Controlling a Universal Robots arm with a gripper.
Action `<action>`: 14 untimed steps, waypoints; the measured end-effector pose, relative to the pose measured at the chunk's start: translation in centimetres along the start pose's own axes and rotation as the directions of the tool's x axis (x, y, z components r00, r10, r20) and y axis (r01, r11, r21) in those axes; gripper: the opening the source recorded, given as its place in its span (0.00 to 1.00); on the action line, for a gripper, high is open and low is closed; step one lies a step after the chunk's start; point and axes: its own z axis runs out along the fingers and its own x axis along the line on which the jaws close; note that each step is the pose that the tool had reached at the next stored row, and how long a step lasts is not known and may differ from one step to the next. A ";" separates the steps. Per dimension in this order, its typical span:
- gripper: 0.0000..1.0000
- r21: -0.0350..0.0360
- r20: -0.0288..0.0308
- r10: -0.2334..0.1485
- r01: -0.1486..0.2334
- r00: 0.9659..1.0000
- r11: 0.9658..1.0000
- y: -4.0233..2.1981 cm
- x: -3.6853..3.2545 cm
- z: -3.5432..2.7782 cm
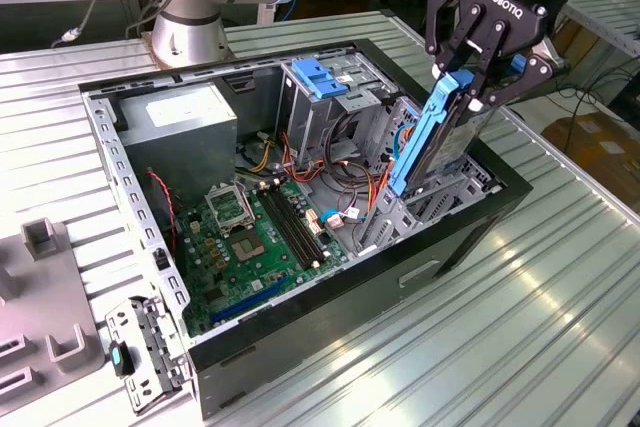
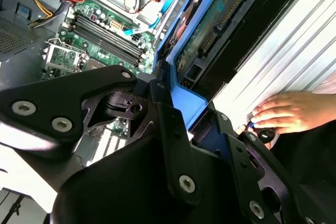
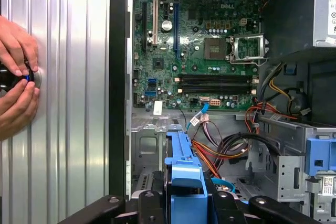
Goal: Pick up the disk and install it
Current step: 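Insert the disk into the insertion slot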
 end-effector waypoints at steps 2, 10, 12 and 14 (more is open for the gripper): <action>0.37 0.000 0.000 0.000 0.000 1.000 1.000 -0.04 0.13 0.05; 0.37 0.000 0.000 0.000 0.000 1.000 1.000 -0.06 0.35 0.18; 0.37 0.000 0.000 0.000 0.000 1.000 1.000 -0.06 0.35 0.25; 0.37 0.000 0.000 0.000 0.000 1.000 1.000 -0.06 0.35 0.29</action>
